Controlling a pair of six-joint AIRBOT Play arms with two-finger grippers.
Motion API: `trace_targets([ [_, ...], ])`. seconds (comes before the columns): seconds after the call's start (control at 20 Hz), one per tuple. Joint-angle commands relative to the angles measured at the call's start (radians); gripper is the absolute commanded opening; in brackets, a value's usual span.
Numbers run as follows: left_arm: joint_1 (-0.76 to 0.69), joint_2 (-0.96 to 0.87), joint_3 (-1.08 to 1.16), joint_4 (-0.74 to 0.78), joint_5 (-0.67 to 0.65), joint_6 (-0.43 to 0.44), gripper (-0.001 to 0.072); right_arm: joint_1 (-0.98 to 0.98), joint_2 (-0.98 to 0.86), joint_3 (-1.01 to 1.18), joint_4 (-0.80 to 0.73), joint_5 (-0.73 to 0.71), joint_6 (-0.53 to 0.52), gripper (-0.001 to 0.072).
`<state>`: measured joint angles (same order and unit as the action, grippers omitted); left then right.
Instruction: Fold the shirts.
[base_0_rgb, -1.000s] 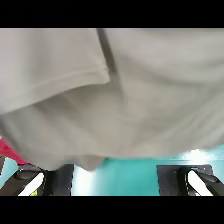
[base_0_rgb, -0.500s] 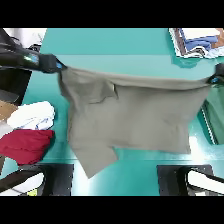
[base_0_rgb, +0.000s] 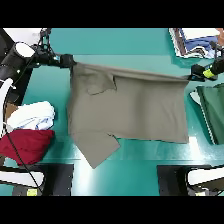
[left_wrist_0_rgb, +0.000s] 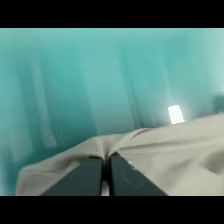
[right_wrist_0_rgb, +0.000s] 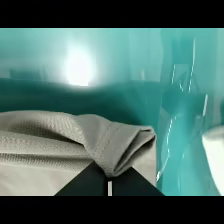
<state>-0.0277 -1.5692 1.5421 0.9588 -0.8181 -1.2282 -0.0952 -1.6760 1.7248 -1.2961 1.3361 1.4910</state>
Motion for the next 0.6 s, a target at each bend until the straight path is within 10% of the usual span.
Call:
trace_targets([
  [0.0,0.001,-0.025,0.05,0.01,0.003,0.123,0.0032,0.017,-0.037,0.066,-0.007,-0.017,-0.003,0.0016],
  [0.3,0.001,-0.026,0.045,0.158,-0.333,0.147,0.0032,0.023,0.083,-0.192,-0.014,-0.018,-0.005,0.0015],
  [0.55,0.001,-0.026,-0.062,0.24,-0.299,0.056,0.0032,0.038,0.166,-0.423,-0.011,-0.08,-0.008,0.0015],
])
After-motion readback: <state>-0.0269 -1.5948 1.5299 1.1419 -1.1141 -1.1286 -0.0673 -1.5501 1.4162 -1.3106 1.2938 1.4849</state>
